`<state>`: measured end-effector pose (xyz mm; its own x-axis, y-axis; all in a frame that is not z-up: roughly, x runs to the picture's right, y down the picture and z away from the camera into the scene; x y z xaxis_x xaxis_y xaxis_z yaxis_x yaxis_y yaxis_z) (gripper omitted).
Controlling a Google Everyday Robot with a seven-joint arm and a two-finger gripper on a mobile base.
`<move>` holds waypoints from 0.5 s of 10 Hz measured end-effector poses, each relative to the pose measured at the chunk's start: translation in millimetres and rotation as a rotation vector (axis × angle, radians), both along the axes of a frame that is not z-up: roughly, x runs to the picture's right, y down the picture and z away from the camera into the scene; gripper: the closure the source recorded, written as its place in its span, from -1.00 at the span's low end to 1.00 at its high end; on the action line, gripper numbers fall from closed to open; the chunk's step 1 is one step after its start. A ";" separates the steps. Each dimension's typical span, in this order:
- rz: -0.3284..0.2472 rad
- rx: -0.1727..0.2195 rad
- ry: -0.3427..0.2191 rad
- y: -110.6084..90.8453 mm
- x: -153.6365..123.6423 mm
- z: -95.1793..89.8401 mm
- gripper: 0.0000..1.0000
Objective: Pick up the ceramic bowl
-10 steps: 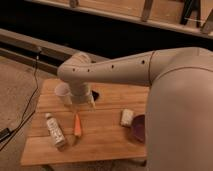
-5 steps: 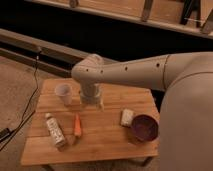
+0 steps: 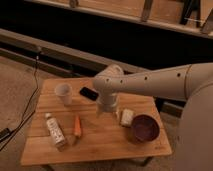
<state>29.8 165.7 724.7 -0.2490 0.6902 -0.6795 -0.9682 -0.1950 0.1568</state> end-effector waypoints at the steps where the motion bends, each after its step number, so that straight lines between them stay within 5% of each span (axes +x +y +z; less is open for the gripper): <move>1: 0.030 -0.012 0.030 13.4 17.6 -2.3 -0.30; 5: 0.156 -0.036 0.101 54.3 73.4 -6.4 -0.30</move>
